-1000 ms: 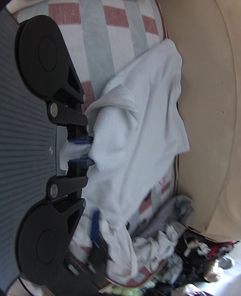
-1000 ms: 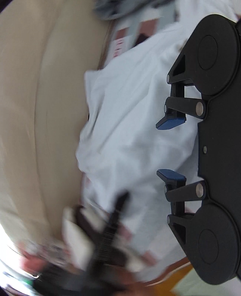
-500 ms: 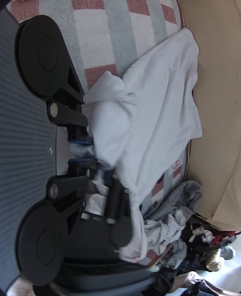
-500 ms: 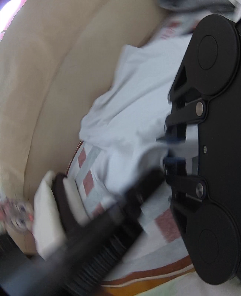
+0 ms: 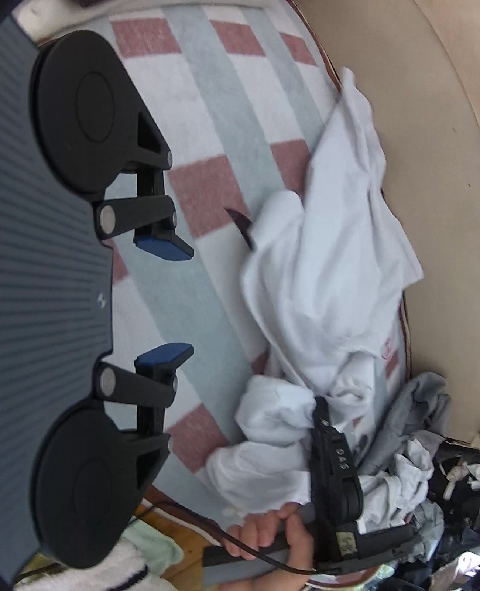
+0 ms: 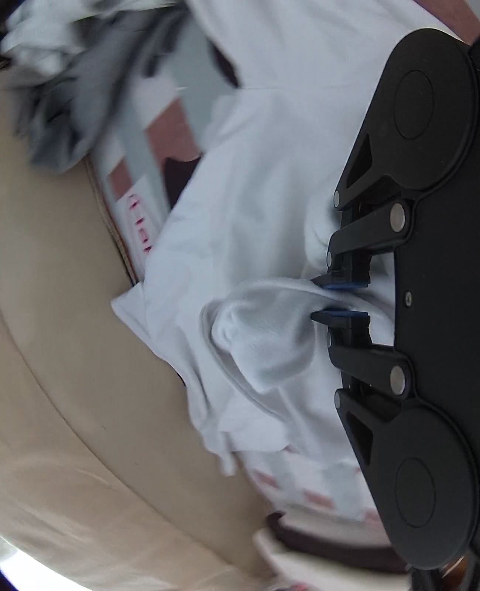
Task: Fold clothes
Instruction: 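Grasp a T-shirt sleeve with the right gripper while the left gripper grasps the hem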
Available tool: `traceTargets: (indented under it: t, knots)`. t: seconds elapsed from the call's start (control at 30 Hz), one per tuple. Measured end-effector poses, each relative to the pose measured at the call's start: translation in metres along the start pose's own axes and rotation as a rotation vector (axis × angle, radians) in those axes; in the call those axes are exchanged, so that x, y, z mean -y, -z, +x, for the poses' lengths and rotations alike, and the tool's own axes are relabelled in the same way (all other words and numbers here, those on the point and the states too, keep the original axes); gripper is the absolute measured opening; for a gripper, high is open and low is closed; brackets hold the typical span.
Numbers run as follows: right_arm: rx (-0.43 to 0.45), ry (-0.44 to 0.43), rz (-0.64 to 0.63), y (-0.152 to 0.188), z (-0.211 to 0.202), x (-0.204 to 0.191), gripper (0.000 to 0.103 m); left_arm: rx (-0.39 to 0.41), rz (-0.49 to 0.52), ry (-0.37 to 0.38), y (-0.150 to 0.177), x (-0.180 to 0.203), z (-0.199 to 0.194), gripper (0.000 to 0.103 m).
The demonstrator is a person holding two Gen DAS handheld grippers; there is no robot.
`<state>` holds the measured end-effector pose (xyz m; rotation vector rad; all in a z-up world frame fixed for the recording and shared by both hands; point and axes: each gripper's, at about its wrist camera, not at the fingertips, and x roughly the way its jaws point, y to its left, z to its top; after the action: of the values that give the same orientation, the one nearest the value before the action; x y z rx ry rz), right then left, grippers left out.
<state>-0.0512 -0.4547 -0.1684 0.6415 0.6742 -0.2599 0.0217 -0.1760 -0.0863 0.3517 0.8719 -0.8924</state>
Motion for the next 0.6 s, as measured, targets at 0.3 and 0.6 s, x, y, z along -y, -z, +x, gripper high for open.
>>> traceTargets:
  t: [0.3, 0.6]
  knots:
    - [-0.029, -0.113, 0.017, 0.002, -0.01, 0.015, 0.015, -0.025, 0.159, -0.069, -0.032, 0.011, 0.07, 0.082]
    - [-0.065, -0.177, -0.132, 0.01, -0.023, -0.017, 0.014, -0.012, 0.044, 0.036, -0.031, 0.002, 0.078, 0.081]
